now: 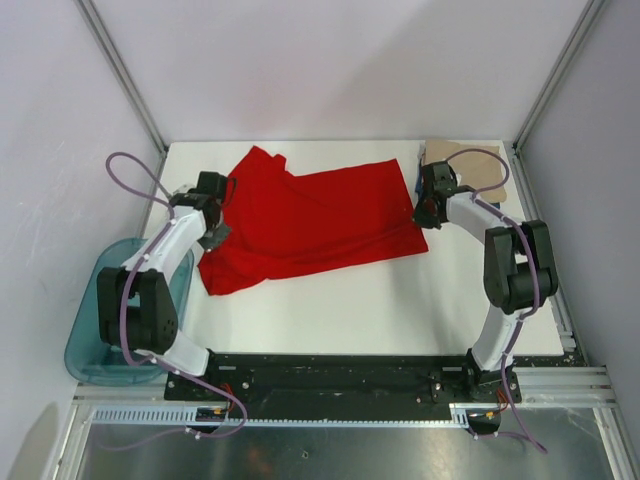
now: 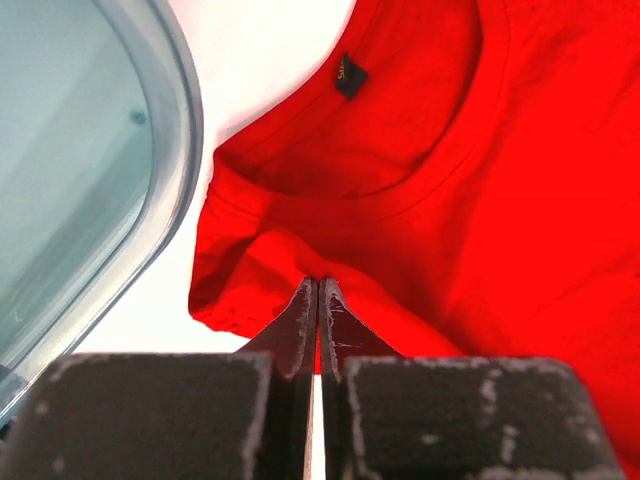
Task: Fold and stack the t-shirts
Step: Fold the flattened tshirt in 1/3 of the way
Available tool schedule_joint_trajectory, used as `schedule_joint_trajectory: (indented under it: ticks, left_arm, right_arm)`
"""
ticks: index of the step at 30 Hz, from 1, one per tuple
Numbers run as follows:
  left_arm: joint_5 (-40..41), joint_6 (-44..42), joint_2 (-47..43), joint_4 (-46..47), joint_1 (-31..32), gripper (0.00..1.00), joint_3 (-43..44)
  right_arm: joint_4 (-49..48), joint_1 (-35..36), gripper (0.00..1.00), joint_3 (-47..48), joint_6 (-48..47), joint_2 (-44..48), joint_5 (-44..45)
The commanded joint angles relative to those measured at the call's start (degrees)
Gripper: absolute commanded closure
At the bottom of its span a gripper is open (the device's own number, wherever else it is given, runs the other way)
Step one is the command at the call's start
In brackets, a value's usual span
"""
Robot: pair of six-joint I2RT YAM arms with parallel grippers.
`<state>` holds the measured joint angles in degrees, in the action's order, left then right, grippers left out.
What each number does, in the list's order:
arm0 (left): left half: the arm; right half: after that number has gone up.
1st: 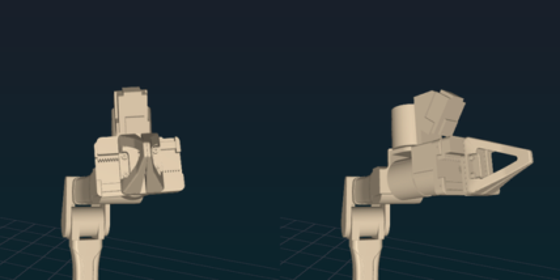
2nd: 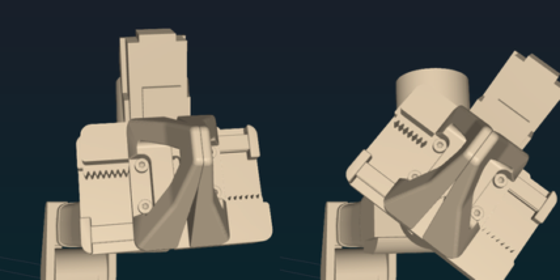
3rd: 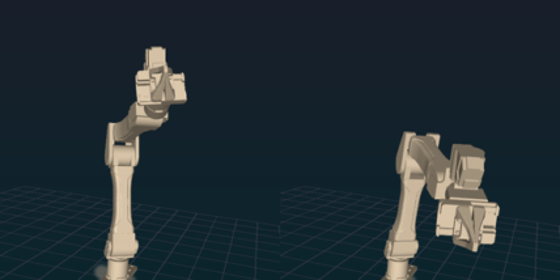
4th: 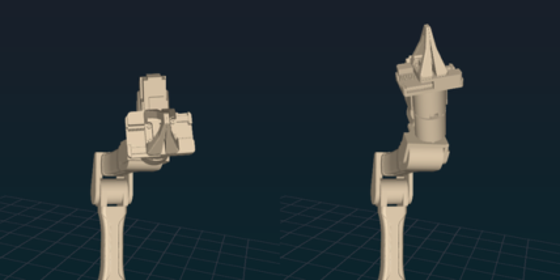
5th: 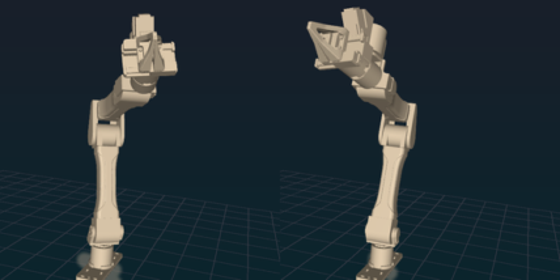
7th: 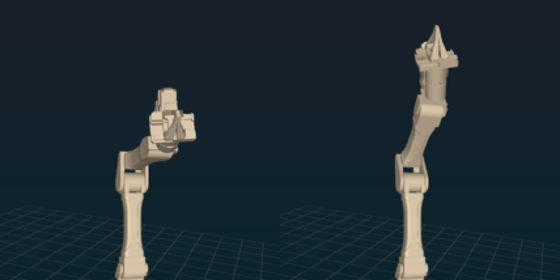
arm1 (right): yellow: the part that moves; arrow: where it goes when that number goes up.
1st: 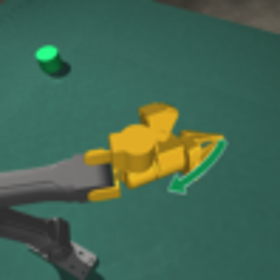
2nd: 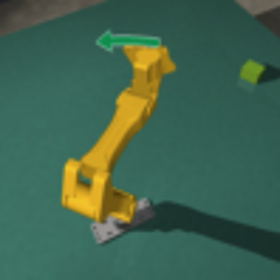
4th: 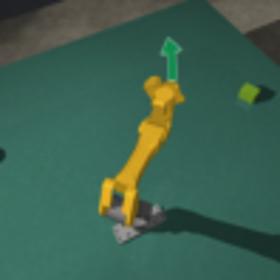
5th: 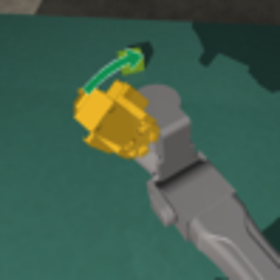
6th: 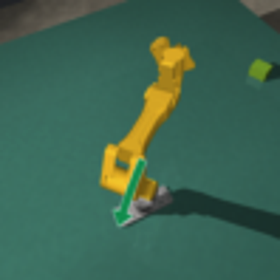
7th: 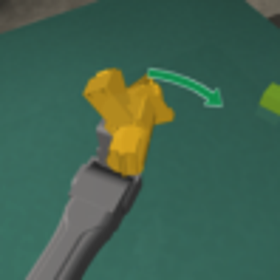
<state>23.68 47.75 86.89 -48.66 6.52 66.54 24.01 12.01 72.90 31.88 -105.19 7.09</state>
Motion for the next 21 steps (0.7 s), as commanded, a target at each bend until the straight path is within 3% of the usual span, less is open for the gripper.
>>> schedule_joint_trajectory:
  ticks: [1, 21]
  left_arm:
    - [2.8, -0.8, 2.1, 2.1, 0.2, 1.00, 3.6]
    - [3.1, -0.7, 4.0, 3.5, -1.4, 1.00, 4.4]
  right_arm:
    - [-1.8, -1.4, 1.00, 3.1, -1.0, -1.4, 0.5]
    - [-6.7, -2.7, 1.00, 4.0, -0.7, -4.2, -2.8]
